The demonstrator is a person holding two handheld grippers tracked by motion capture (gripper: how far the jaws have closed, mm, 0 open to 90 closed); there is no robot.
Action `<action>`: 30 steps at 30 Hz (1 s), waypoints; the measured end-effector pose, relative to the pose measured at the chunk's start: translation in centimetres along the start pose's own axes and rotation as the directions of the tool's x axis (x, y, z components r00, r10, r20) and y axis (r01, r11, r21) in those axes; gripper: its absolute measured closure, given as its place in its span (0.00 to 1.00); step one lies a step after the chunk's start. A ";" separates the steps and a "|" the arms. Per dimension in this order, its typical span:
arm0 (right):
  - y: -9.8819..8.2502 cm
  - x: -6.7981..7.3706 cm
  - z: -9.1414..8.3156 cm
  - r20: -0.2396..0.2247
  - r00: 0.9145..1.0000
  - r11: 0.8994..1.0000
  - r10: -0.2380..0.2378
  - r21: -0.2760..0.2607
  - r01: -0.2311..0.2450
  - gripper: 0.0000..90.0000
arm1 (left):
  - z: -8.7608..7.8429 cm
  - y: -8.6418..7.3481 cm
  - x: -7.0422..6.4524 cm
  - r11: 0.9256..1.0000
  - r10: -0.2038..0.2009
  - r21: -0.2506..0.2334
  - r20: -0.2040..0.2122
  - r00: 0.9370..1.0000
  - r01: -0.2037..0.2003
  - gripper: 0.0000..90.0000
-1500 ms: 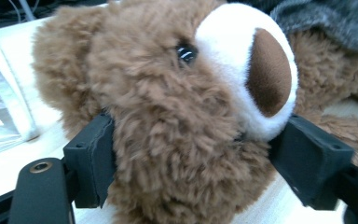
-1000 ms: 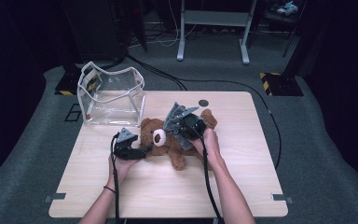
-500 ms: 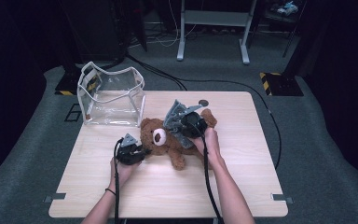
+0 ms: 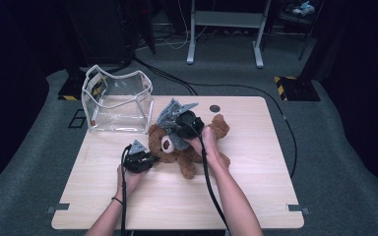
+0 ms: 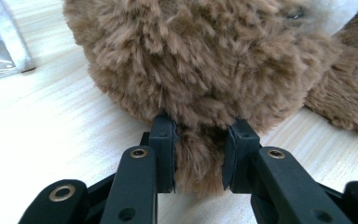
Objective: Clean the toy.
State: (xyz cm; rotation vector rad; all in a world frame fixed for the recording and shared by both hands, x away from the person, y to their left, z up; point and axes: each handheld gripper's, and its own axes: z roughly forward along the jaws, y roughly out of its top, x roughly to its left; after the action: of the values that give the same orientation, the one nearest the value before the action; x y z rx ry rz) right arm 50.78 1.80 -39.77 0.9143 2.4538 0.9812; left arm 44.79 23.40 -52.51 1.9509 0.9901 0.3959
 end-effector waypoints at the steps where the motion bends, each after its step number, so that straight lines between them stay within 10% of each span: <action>1: 0.2 0.1 0.5 0.002 1.000 1.000 -0.014 0.010 0.014 0.84 | 0.0 0.0 0.0 1.000 0.000 -0.001 -0.001 1.000 0.000 0.77; 16: -2.5 -3.1 0.1 0.071 0.998 0.996 0.000 0.092 -0.006 0.85 | 0.8 0.5 -0.2 1.000 -0.015 -0.005 0.037 0.999 0.016 0.77; 30: -4.6 -7.5 -2.7 0.101 0.989 0.984 0.110 0.129 -0.122 0.85 | 1.0 0.5 -0.3 1.000 -0.027 -0.012 0.036 0.999 0.028 0.77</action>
State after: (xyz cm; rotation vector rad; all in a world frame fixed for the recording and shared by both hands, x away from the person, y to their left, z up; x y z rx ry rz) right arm 52.90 -7.15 -40.64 1.1332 2.4351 0.7969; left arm 45.48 22.45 -52.62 1.9249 0.9883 0.3499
